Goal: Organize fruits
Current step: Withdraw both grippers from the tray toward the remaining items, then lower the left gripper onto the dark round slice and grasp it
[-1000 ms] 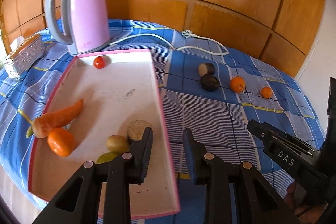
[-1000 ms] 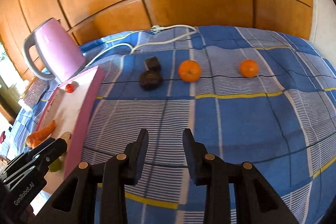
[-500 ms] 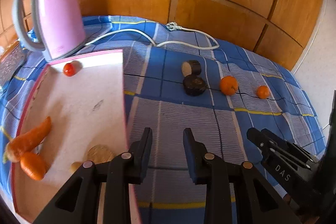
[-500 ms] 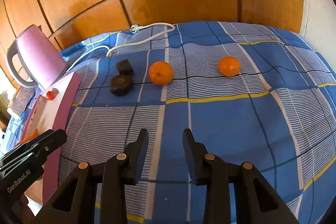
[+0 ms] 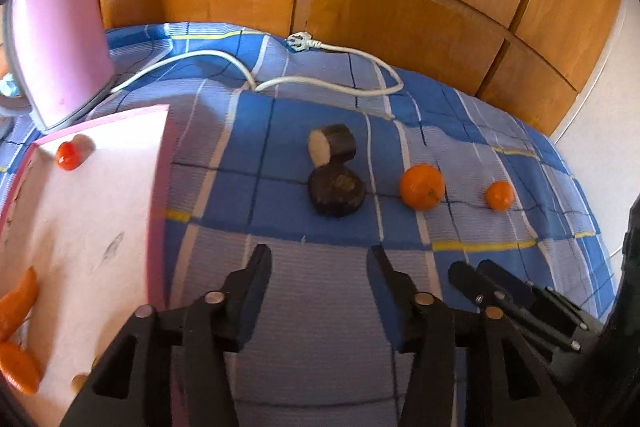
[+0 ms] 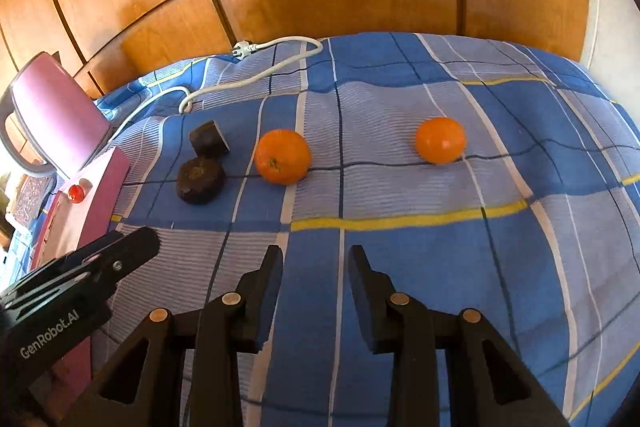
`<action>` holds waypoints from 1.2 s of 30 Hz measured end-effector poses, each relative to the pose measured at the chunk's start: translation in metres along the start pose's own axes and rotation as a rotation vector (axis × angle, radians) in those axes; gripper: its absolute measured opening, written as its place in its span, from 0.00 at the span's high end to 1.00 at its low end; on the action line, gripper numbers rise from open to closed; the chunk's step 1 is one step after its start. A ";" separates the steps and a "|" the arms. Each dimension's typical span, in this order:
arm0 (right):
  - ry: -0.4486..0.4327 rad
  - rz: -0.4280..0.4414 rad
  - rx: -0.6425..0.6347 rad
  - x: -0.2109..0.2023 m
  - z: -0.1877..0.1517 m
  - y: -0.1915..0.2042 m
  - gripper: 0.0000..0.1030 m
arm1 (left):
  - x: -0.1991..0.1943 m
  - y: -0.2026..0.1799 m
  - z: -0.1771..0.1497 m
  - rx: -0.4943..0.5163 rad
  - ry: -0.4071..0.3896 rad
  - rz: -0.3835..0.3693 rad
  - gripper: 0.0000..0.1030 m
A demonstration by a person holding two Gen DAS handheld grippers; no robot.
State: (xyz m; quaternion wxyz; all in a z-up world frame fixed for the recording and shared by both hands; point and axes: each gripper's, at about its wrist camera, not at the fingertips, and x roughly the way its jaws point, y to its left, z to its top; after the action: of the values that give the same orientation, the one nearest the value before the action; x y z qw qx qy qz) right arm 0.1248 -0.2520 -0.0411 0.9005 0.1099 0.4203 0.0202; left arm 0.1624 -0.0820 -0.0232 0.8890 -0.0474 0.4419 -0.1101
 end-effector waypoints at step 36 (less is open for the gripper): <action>-0.024 0.020 -0.163 0.038 0.037 0.020 0.58 | 0.037 0.022 0.009 -0.122 -0.060 0.067 0.58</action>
State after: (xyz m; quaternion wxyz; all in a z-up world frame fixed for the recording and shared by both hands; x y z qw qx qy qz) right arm 0.1786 -0.2340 -0.0429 0.9112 0.0409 0.4052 0.0620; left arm 0.1946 -0.0692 -0.0504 0.9005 -0.0897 0.4224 -0.0516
